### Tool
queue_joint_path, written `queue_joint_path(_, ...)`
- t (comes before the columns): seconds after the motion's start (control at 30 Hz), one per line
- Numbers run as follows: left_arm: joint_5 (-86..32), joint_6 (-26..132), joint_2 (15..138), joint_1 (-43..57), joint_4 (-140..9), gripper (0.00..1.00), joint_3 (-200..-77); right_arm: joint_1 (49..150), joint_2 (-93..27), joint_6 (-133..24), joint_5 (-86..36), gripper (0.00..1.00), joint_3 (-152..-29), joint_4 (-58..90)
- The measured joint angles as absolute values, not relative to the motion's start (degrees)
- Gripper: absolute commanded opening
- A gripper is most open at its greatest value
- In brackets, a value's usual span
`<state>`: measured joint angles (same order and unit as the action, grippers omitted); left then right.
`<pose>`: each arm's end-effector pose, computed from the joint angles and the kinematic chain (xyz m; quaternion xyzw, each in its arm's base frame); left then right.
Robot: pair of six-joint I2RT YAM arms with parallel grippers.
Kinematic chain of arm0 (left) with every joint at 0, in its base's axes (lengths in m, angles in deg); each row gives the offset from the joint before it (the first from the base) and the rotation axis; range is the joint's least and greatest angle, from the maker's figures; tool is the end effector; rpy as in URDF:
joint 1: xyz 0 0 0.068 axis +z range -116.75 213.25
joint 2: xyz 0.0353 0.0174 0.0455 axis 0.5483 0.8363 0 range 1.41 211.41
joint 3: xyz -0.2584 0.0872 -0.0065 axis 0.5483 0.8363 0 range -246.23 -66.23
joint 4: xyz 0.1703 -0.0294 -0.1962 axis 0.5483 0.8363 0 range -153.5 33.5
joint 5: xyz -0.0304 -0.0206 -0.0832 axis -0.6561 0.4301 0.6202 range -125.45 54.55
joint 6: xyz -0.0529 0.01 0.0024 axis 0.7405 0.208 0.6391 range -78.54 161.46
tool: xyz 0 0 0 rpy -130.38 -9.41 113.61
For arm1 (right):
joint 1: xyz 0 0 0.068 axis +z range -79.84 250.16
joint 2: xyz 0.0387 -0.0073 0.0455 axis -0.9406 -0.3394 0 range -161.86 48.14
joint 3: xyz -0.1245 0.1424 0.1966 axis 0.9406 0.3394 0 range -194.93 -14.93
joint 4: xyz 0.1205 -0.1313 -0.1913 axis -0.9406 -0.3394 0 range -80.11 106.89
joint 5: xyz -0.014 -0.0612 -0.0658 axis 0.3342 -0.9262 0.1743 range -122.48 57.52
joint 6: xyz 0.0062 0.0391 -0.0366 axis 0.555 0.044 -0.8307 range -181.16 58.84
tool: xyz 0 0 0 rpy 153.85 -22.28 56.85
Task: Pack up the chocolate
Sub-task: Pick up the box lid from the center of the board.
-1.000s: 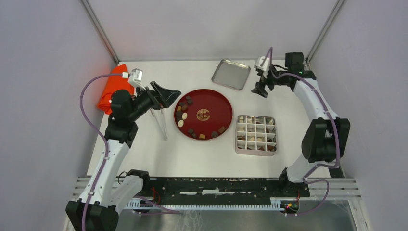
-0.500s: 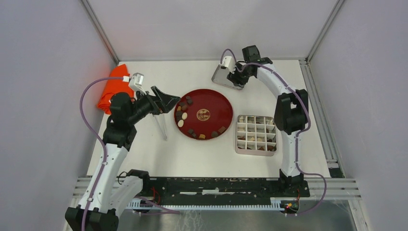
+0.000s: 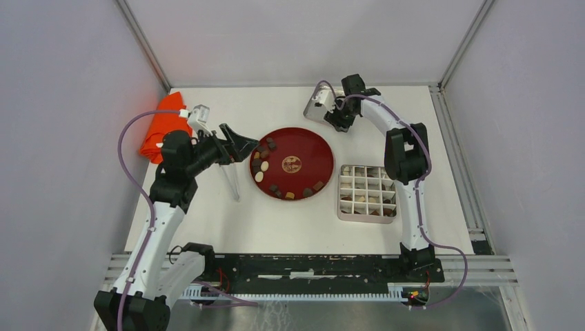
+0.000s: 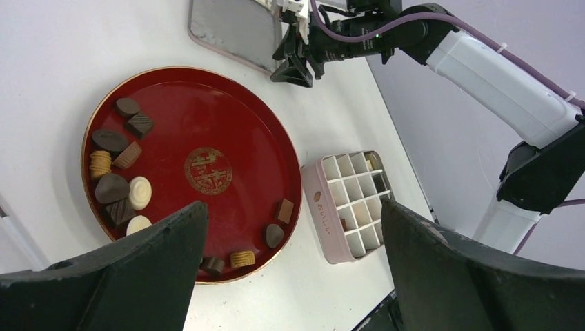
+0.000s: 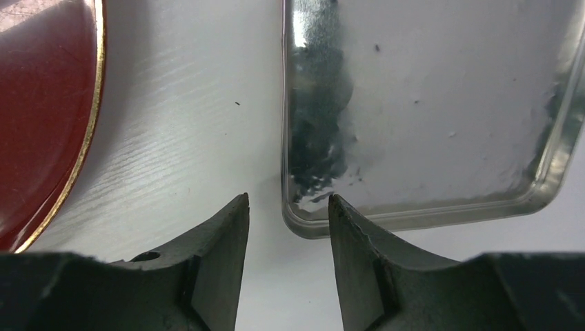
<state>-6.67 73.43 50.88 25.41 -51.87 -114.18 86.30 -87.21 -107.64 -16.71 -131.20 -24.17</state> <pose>0.1932 -0.0439 0.3437 -0.0076 0.7744 -0.3880 0.4997 0.4899 0.1518 0.1818 -0.5276 0.7994 0.0612 0.2809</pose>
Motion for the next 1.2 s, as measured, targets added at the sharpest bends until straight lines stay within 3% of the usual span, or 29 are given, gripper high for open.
queue_joint_path(0.37,-7.0,72.38,51.26,25.41,-51.12,0.99,-114.18,86.56,-90.69,-106.17,-16.67,0.35,-133.3,-23.18)
queue_joint_path(0.67,-7.77,71.96,51.28,25.41,-49.92,0.99,-114.18,86.56,-90.99,-106.09,-16.08,0.0,-133.23,-23.07)
queue_joint_path(0.97,-8.2,71.9,51.28,25.41,-49.46,0.99,-114.18,85.88,-88.83,-105.6,-14.2,0.0,-129.96,-22.83)
queue_joint_path(1.2,-4.38,71.92,51.26,25.41,-52.3,0.98,-113.28,83.39,-79.63,-103.46,-7.07,0.0,-124.4,-24.78)
